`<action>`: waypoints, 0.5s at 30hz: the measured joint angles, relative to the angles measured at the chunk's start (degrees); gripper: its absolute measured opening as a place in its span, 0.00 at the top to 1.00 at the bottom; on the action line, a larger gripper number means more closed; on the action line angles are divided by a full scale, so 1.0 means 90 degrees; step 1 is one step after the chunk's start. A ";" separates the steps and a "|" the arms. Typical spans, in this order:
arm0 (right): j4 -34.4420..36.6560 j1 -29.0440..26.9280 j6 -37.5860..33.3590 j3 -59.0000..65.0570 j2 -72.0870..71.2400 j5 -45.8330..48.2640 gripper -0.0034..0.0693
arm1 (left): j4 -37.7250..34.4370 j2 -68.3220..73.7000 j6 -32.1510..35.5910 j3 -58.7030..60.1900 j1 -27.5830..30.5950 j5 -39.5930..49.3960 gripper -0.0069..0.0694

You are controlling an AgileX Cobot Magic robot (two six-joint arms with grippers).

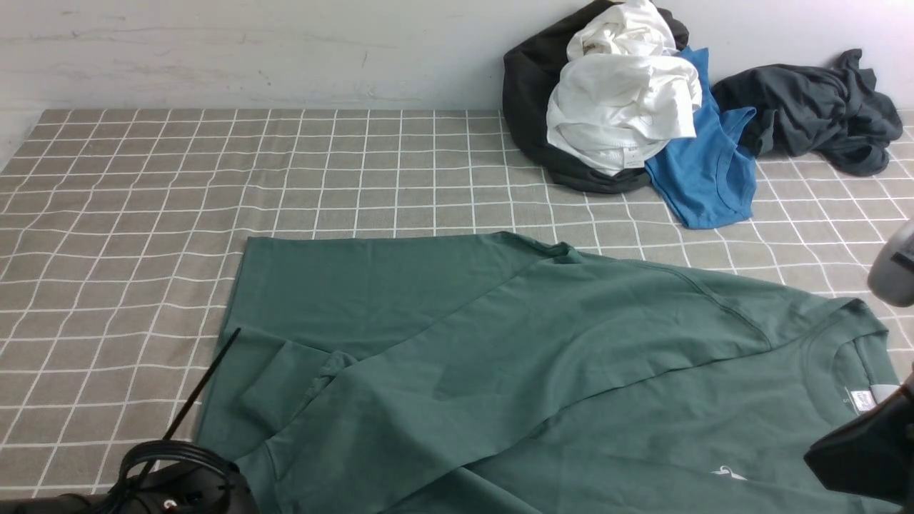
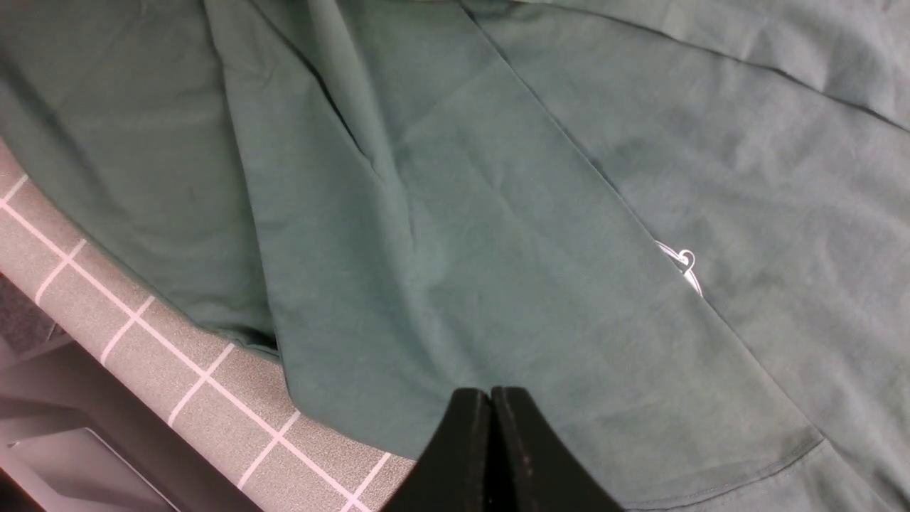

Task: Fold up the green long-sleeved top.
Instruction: Use both arms simultaneously to clamp the lower edge of the clothing fabric

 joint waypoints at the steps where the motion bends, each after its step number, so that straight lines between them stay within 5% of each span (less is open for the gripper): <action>1: 0.0000 0.0000 0.0000 0.0000 0.0000 0.0000 0.97 | 0.0058 0.0000 -0.0040 0.0000 0.0000 0.0000 0.66; 7: 0.0000 0.0000 -0.0006 0.0000 0.0000 0.0000 0.97 | 0.0311 0.0000 -0.0532 -0.0007 0.0000 0.0021 0.74; 11: 0.0000 0.0000 -0.0220 -0.0005 0.0000 0.0000 0.97 | 0.0295 0.0000 -0.0914 -0.0237 0.0000 0.0355 0.90; 15: 0.0000 0.0000 -0.0645 -0.0005 0.0000 0.0000 0.97 | 0.0288 -0.0060 -0.0927 -0.0416 0.0000 0.0634 0.91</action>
